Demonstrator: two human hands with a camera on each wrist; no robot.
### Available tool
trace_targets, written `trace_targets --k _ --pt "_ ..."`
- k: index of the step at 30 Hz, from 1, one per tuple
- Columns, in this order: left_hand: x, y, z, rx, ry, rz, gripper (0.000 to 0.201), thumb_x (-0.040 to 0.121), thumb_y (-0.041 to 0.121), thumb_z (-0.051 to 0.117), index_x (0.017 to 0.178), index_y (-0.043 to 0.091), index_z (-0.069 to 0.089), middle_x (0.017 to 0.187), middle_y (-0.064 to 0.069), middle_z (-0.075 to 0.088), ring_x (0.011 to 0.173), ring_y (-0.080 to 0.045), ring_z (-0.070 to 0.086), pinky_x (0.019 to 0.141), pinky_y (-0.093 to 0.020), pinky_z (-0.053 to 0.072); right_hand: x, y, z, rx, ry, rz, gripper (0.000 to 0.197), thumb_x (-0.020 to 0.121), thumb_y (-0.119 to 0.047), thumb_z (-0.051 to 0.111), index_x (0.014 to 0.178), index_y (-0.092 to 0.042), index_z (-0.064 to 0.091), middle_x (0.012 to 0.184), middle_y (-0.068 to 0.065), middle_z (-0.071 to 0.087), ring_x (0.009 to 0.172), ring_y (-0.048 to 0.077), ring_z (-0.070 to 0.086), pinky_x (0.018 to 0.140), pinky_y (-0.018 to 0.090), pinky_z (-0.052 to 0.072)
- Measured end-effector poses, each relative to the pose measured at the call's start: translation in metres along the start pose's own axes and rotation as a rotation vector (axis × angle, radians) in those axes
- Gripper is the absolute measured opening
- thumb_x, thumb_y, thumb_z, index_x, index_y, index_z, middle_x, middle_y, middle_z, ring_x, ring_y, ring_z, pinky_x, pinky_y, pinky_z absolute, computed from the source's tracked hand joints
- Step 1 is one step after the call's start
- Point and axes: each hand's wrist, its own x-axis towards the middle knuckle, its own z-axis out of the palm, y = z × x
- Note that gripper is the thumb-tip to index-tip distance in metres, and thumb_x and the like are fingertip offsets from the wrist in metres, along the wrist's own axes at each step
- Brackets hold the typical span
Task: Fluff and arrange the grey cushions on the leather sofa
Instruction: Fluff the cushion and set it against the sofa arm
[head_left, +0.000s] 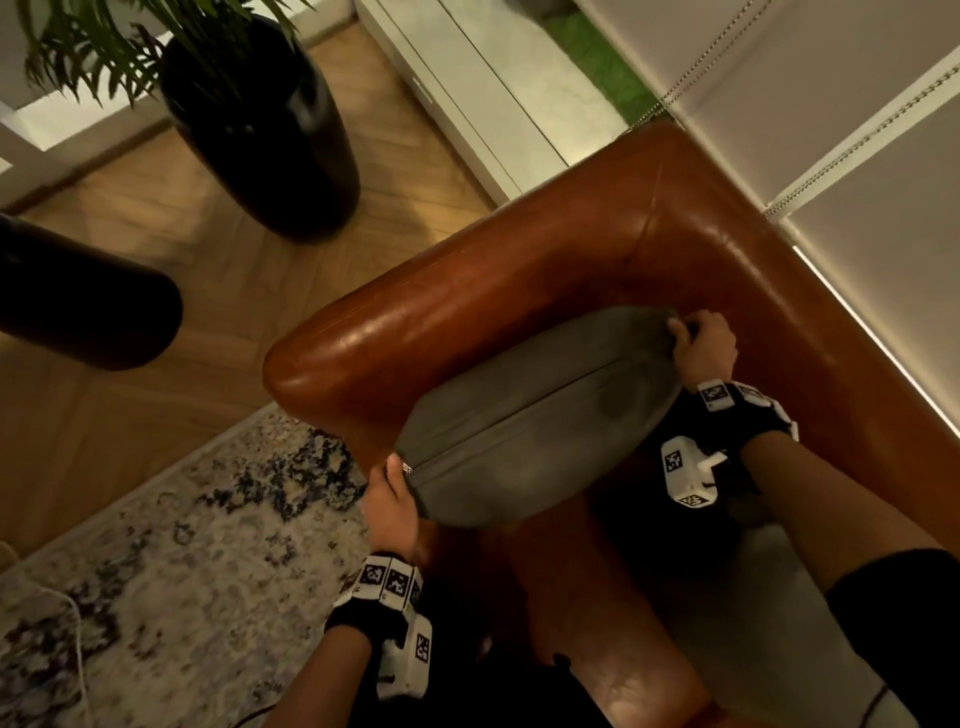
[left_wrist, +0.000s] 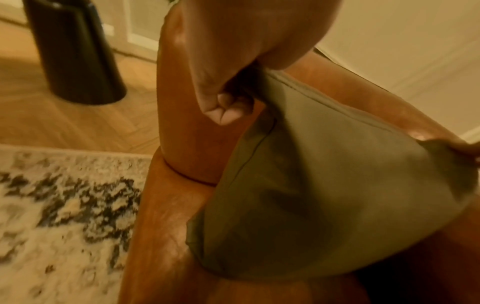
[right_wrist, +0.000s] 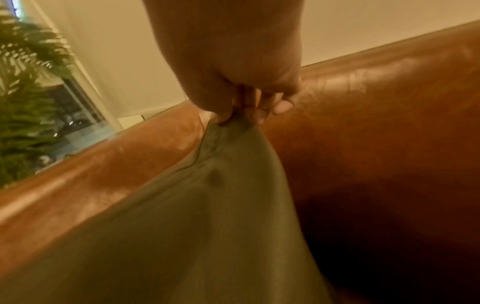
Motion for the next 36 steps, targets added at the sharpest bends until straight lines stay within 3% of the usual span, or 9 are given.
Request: trace_targets --k 4,9,13,17,20,25,30,34,36 --pt "0.009 -0.007 -0.012 0.053 0.055 0.058 0.038 0.099 0.021 0.036 0.108 -0.011 0.055 0.099 -0.035 0.062 0.093 -0.046 0.06 0.076 -0.042 0.044 0.006 0.003 -0.012 0.134 0.003 -0.068 0.035 0.094 -0.033 0.052 0.104 -0.003 0.067 0.107 0.02 0.067 0.101 0.035 0.06 0.087 0.041 0.044" --pt "0.001 -0.011 -0.011 0.038 0.046 0.092 0.036 0.099 0.023 0.038 0.104 -0.006 0.059 0.094 -0.03 0.065 0.088 -0.042 0.061 0.073 -0.04 0.044 0.008 -0.001 -0.008 0.154 -0.02 0.068 0.034 0.094 -0.038 0.049 0.105 -0.011 0.066 0.112 0.017 0.064 0.107 0.037 0.056 0.097 0.056 0.04" --pt "-0.009 -0.007 -0.02 -0.033 -0.053 0.031 0.043 0.095 0.032 0.046 0.125 0.002 0.051 0.114 -0.021 0.063 0.106 -0.034 0.059 0.088 -0.036 0.044 0.005 -0.008 -0.011 0.206 -0.079 0.027 0.038 0.096 -0.034 0.048 0.109 0.0 0.06 0.114 0.021 0.061 0.106 0.037 0.056 0.081 0.036 0.041" --pt "-0.01 -0.02 -0.022 -0.147 -0.22 -0.042 0.046 0.079 0.038 0.069 0.113 0.009 0.059 0.114 -0.015 0.066 0.108 -0.029 0.062 0.095 -0.045 0.049 -0.012 0.021 -0.006 0.344 -0.172 0.119 0.053 0.086 -0.046 0.059 0.115 -0.002 0.058 0.115 0.016 0.063 0.103 0.031 0.06 0.083 0.035 0.047" --pt "-0.008 -0.016 -0.023 -0.19 -0.206 -0.08 0.035 0.087 0.017 0.063 0.117 0.001 0.057 0.118 -0.018 0.064 0.11 -0.028 0.06 0.096 -0.039 0.047 -0.026 0.035 -0.002 0.336 -0.191 0.14 0.044 0.087 -0.04 0.061 0.105 0.0 0.065 0.106 0.02 0.068 0.091 0.029 0.063 0.082 0.038 0.051" --pt "-0.003 -0.004 -0.026 -0.12 -0.161 0.041 0.035 0.091 0.019 0.055 0.123 0.002 0.054 0.12 -0.016 0.063 0.113 -0.027 0.058 0.095 -0.032 0.042 -0.015 0.011 -0.015 0.284 -0.081 0.034 0.035 0.09 -0.032 0.059 0.099 0.0 0.068 0.102 0.019 0.068 0.094 0.033 0.063 0.077 0.033 0.046" --pt "-0.002 -0.009 -0.022 0.059 -0.187 -0.007 0.04 0.093 0.026 0.053 0.121 -0.002 0.053 0.119 -0.023 0.061 0.113 -0.036 0.055 0.089 -0.035 0.04 -0.002 -0.016 -0.011 0.277 -0.14 0.078 0.053 0.09 -0.044 0.055 0.125 -0.005 0.054 0.128 0.013 0.057 0.116 0.03 0.054 0.092 0.034 0.044" --pt "-0.001 -0.016 -0.02 -0.182 -0.166 -0.149 0.055 0.085 0.064 0.042 0.105 0.016 0.062 0.109 -0.009 0.062 0.107 -0.03 0.058 0.098 -0.047 0.046 0.013 -0.032 -0.012 0.245 -0.112 0.054 0.039 0.093 -0.035 0.054 0.103 0.001 0.066 0.093 0.013 0.062 0.09 0.025 0.057 0.075 0.031 0.042" --pt "0.01 -0.026 -0.017 -0.307 -0.122 -0.252 0.051 0.08 0.068 0.045 0.089 0.021 0.066 0.108 -0.013 0.065 0.102 -0.03 0.061 0.095 -0.051 0.049 0.019 -0.03 -0.015 0.274 -0.115 0.088 0.033 0.093 -0.034 0.054 0.092 -0.004 0.067 0.078 0.007 0.057 0.083 0.023 0.052 0.072 0.032 0.041"
